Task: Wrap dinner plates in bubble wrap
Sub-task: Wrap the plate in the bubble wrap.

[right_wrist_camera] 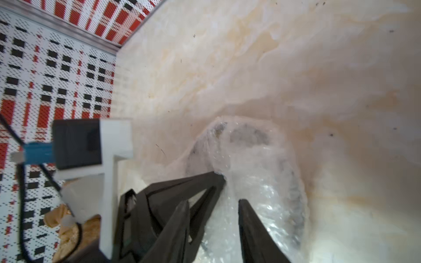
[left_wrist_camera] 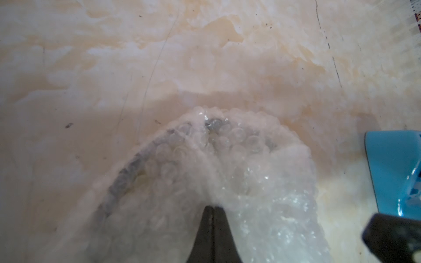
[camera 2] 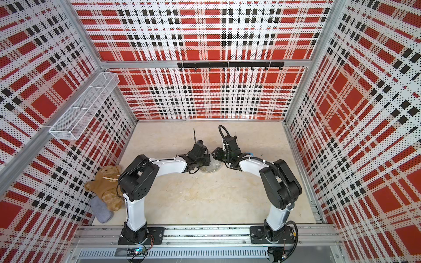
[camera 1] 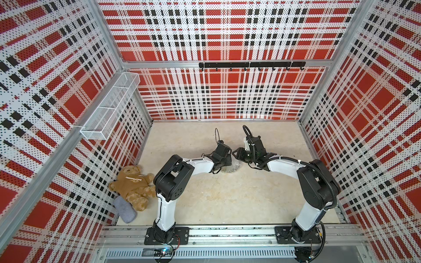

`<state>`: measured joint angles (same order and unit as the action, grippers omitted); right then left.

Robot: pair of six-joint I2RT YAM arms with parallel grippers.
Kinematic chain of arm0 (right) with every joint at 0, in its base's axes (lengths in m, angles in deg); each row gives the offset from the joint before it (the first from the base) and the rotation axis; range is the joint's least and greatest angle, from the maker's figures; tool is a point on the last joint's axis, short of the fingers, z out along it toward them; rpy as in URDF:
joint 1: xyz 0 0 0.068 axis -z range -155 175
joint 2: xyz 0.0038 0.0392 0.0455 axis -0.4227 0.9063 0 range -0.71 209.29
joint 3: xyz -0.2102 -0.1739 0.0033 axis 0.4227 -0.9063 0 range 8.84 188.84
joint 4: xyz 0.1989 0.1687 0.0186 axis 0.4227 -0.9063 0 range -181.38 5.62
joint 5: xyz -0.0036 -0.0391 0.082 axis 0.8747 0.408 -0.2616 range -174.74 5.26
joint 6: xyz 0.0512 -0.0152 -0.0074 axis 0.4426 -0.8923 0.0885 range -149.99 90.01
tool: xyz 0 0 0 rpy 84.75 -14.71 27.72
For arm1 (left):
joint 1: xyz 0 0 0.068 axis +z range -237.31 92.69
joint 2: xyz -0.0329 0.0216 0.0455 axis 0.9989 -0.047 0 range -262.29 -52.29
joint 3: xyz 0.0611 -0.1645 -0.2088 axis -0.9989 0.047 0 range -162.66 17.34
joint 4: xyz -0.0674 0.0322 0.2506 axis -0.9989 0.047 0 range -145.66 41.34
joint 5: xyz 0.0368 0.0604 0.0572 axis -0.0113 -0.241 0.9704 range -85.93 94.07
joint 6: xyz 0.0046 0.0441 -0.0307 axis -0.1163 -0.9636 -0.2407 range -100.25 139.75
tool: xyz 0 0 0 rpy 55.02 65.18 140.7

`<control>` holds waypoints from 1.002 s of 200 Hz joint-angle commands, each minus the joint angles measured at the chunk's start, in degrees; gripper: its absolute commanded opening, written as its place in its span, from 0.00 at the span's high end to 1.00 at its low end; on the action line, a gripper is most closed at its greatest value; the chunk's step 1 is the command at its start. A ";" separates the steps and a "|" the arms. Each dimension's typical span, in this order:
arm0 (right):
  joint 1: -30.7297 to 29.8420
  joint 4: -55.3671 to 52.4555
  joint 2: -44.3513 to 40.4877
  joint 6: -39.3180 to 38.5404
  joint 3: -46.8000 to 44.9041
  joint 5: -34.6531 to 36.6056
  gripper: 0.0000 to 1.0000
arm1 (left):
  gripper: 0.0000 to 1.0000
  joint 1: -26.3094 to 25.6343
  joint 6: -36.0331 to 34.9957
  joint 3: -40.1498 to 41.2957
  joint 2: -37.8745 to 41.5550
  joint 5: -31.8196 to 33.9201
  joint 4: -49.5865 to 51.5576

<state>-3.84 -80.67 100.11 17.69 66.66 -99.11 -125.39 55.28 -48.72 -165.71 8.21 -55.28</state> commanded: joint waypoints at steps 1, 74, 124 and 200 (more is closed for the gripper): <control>0.04 -3.86 -0.35 -0.74 -1.39 -0.07 0.57 | 0.99 -0.85 -0.90 1.51 -4.20 -2.02 7.60; 0.13 -2.26 4.69 -0.82 -5.05 2.95 1.00 | 0.92 -0.81 -0.89 1.64 -3.62 -2.35 7.53; -0.21 -2.61 9.16 -1.18 -4.12 3.69 1.00 | 0.78 -1.35 -3.54 1.55 1.60 -6.85 5.10; -0.25 -1.27 5.55 -0.23 -4.90 3.34 1.00 | 0.75 -2.94 -5.09 0.93 -1.69 -11.47 3.20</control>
<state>-3.92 -78.88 105.55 16.62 63.58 -98.24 -127.73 51.17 -48.05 -163.27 1.54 -54.34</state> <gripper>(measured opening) 0.040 0.253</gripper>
